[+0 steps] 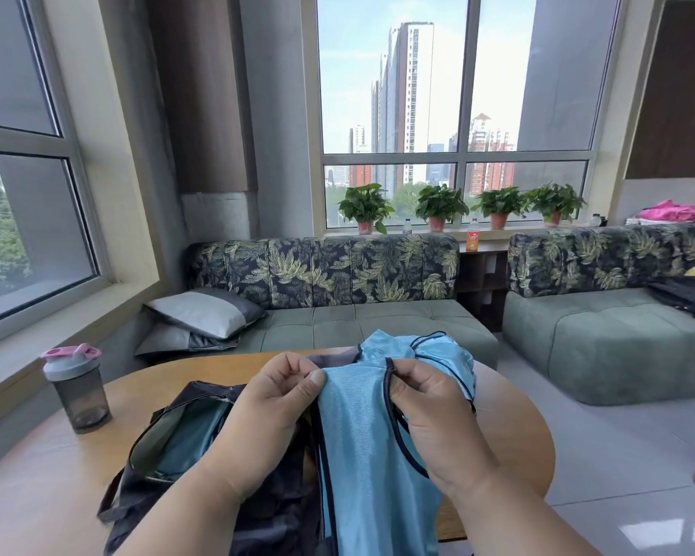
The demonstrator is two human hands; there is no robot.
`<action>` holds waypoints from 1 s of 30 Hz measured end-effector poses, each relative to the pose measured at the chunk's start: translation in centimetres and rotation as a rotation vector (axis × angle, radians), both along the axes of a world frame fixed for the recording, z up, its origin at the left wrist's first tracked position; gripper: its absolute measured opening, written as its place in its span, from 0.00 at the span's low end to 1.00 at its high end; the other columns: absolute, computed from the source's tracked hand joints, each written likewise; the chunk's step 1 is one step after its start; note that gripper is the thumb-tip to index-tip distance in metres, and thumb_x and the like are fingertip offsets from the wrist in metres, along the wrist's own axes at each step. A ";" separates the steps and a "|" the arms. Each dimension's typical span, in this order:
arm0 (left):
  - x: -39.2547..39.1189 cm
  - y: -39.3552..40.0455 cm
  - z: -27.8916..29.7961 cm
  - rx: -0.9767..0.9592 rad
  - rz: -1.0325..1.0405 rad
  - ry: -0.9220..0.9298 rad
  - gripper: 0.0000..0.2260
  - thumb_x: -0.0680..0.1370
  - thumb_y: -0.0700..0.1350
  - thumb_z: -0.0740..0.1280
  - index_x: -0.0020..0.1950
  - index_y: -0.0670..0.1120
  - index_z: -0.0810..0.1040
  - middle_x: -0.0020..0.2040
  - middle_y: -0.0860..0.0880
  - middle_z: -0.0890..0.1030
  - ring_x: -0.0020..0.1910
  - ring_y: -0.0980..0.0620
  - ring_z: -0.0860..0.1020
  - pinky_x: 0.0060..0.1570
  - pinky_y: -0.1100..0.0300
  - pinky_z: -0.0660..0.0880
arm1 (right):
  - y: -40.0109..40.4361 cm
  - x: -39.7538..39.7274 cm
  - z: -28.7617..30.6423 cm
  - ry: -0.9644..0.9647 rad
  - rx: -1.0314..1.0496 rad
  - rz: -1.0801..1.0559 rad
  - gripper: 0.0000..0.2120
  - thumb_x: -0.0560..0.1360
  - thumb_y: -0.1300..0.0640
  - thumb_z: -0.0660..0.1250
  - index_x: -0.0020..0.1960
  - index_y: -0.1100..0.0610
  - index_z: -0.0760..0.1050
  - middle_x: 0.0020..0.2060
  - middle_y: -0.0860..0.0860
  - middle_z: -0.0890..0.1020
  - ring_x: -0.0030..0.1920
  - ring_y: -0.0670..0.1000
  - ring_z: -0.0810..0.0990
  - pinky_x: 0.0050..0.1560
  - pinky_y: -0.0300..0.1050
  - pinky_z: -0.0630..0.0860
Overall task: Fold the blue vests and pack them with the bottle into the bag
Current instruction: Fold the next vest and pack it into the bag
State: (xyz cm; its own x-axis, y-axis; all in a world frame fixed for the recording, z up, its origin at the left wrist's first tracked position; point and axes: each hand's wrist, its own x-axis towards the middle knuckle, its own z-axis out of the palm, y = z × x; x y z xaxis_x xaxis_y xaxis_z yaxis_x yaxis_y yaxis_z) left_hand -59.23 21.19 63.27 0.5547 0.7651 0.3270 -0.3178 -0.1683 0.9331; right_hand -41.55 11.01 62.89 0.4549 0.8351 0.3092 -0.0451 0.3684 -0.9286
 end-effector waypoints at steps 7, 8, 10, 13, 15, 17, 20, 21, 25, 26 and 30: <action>1.3 -0.9 -0.1 -0.167 -0.016 -0.030 0.07 0.87 0.44 0.63 0.57 0.45 0.81 0.56 0.43 0.87 0.49 0.47 0.83 0.48 0.54 0.80 | 0.5 -0.2 -0.9 -0.044 -0.016 0.009 0.05 0.80 0.59 0.73 0.53 0.57 0.86 0.50 0.59 0.88 0.56 0.64 0.86 0.64 0.67 0.79; 1.5 -1.4 0.1 -0.175 -0.002 -0.027 0.09 0.87 0.42 0.60 0.58 0.44 0.81 0.55 0.42 0.87 0.49 0.49 0.85 0.46 0.57 0.81 | 0.6 -0.3 -0.9 -0.058 -0.022 0.016 0.04 0.80 0.59 0.73 0.53 0.57 0.86 0.50 0.59 0.88 0.55 0.61 0.86 0.63 0.67 0.78; 1.7 -1.4 -0.2 -0.167 0.041 -0.020 0.13 0.88 0.44 0.59 0.55 0.48 0.85 0.55 0.42 0.87 0.51 0.49 0.85 0.49 0.56 0.80 | 0.6 -0.5 -0.9 -0.071 -0.039 0.038 0.04 0.79 0.59 0.73 0.52 0.57 0.86 0.49 0.59 0.88 0.52 0.57 0.86 0.61 0.64 0.79; 1.5 -1.2 -0.4 -0.022 0.069 0.091 0.19 0.88 0.58 0.57 0.64 0.52 0.84 0.63 0.47 0.85 0.64 0.47 0.83 0.67 0.47 0.76 | 0.4 -0.7 -1.0 -0.086 -0.047 0.053 0.04 0.79 0.60 0.73 0.51 0.56 0.87 0.48 0.58 0.89 0.52 0.60 0.87 0.60 0.62 0.80; 1.0 -1.6 -0.1 0.056 0.056 0.155 0.24 0.85 0.66 0.57 0.68 0.52 0.82 0.63 0.51 0.85 0.65 0.51 0.82 0.68 0.48 0.77 | 0.4 -0.6 -1.0 -0.108 -0.039 0.050 0.04 0.79 0.59 0.74 0.51 0.57 0.87 0.48 0.58 0.88 0.54 0.64 0.86 0.61 0.65 0.79; 0.7 -1.5 0.0 0.137 0.045 0.227 0.22 0.81 0.67 0.65 0.62 0.52 0.83 0.57 0.52 0.87 0.58 0.53 0.85 0.63 0.51 0.80 | 0.4 -0.5 -1.1 -0.122 -0.048 0.054 0.05 0.78 0.56 0.75 0.51 0.56 0.87 0.49 0.59 0.88 0.55 0.65 0.86 0.62 0.67 0.79; 0.5 -1.4 0.3 0.181 0.050 0.310 0.11 0.79 0.57 0.73 0.52 0.50 0.86 0.48 0.48 0.89 0.46 0.51 0.86 0.53 0.50 0.83 | 0.4 -0.6 -1.2 -0.123 -0.059 0.071 0.09 0.73 0.52 0.75 0.51 0.55 0.87 0.48 0.61 0.88 0.50 0.59 0.86 0.61 0.66 0.79; 0.3 -1.2 0.2 0.173 0.046 0.299 0.09 0.79 0.54 0.73 0.49 0.49 0.86 0.46 0.46 0.88 0.43 0.50 0.85 0.49 0.51 0.82 | 0.4 -0.6 -1.3 -0.123 -0.065 0.075 0.10 0.72 0.52 0.76 0.51 0.55 0.87 0.48 0.62 0.87 0.49 0.60 0.85 0.61 0.65 0.79; -0.2 -0.9 0.6 0.180 0.043 0.264 0.11 0.80 0.52 0.72 0.46 0.46 0.85 0.42 0.44 0.86 0.39 0.52 0.82 0.41 0.58 0.78 | 0.4 -0.2 -1.9 -0.037 -0.100 0.136 0.04 0.75 0.56 0.77 0.45 0.56 0.84 0.37 0.53 0.82 0.39 0.52 0.77 0.43 0.43 0.75; -0.3 -0.9 0.7 0.181 0.048 0.245 0.11 0.79 0.53 0.72 0.46 0.45 0.85 0.40 0.46 0.85 0.38 0.52 0.81 0.40 0.60 0.78 | 0.4 -0.1 -2.3 -0.032 -0.125 0.174 0.05 0.73 0.54 0.77 0.44 0.55 0.83 0.37 0.54 0.79 0.40 0.54 0.74 0.44 0.45 0.72; -0.6 -0.4 0.9 0.158 0.042 0.190 0.16 0.77 0.59 0.74 0.46 0.46 0.83 0.42 0.47 0.84 0.39 0.50 0.80 0.44 0.53 0.77 | 0.4 -0.4 -3.6 -0.070 -0.235 0.269 0.05 0.72 0.56 0.73 0.48 0.53 0.85 0.43 0.55 0.84 0.46 0.54 0.80 0.53 0.49 0.75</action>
